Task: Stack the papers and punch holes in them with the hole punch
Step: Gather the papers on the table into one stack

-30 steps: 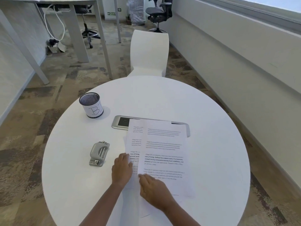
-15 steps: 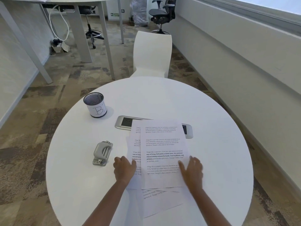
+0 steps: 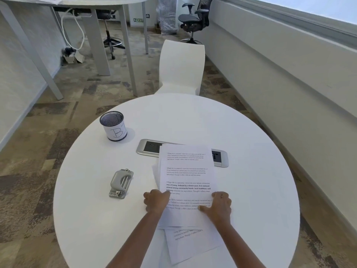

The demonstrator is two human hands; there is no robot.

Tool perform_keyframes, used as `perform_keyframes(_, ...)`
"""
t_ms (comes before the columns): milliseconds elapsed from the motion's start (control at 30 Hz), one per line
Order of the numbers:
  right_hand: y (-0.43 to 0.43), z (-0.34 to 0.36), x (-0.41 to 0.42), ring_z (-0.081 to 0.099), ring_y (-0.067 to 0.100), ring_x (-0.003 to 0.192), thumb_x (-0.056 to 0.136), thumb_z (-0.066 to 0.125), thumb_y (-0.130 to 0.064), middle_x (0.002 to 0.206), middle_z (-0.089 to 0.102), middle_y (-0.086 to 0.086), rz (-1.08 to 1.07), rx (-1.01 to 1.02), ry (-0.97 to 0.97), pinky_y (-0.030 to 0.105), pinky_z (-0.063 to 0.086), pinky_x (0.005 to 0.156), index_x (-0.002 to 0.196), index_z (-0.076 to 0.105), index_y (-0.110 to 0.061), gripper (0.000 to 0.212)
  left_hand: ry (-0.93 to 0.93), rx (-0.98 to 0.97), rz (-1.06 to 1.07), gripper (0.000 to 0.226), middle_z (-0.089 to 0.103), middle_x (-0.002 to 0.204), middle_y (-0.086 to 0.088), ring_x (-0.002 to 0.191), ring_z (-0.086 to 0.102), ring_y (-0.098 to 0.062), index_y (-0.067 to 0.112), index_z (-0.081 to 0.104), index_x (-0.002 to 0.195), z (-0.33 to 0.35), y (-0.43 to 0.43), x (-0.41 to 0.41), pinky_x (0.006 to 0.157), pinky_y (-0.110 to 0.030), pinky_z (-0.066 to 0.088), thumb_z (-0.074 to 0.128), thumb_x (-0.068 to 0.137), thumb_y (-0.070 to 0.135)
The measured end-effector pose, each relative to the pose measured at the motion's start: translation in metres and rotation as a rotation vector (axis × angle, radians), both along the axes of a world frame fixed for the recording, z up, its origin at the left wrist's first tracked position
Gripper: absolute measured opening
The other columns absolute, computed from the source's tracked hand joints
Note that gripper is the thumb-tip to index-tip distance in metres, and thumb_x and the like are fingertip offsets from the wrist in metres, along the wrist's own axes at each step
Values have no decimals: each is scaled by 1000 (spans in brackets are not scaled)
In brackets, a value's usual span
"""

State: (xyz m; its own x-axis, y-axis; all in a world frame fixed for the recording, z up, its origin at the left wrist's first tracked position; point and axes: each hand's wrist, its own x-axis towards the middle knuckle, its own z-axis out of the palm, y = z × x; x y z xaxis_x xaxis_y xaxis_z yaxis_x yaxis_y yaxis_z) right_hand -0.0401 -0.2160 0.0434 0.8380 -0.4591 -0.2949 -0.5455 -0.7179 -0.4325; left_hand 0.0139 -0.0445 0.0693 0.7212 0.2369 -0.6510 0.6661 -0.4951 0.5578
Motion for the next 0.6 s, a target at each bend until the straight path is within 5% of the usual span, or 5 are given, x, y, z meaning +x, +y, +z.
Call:
perform_keyframes(167,-1,1,1,34,27,120,67,76,-35,129,37,9,-16,14,7,36,38,95,121,45,-11,67,-30,-416,172,72,57,116,-16,99,60,-31,-4,45,119,-5,1,3,90,-43,51,60,57,28)
perform_keyframes(433,-16,-1,-2,36,30,123,70,76,-24,130,40,13,-62,177,-78,39,33,100,129,41,-8,71,-315,-394,-30,30,65,116,-13,103,62,-30,12,56,110,-12,15,5,95,-47,48,55,83,-2)
perform_keyframes(500,-25,1,-3,46,32,116,73,74,-17,126,47,19,-211,355,-202,37,35,99,129,41,-2,67,-350,-482,-37,29,66,110,-8,98,63,-25,14,56,109,-4,22,4,93,-41,50,55,85,-4)
perform_keyframes(600,-35,12,-5,53,22,99,79,69,-15,117,53,10,-369,686,-274,31,39,87,128,44,-3,56,-358,-593,-86,26,70,87,15,78,67,-1,16,58,101,3,33,5,74,-14,53,54,86,-5)
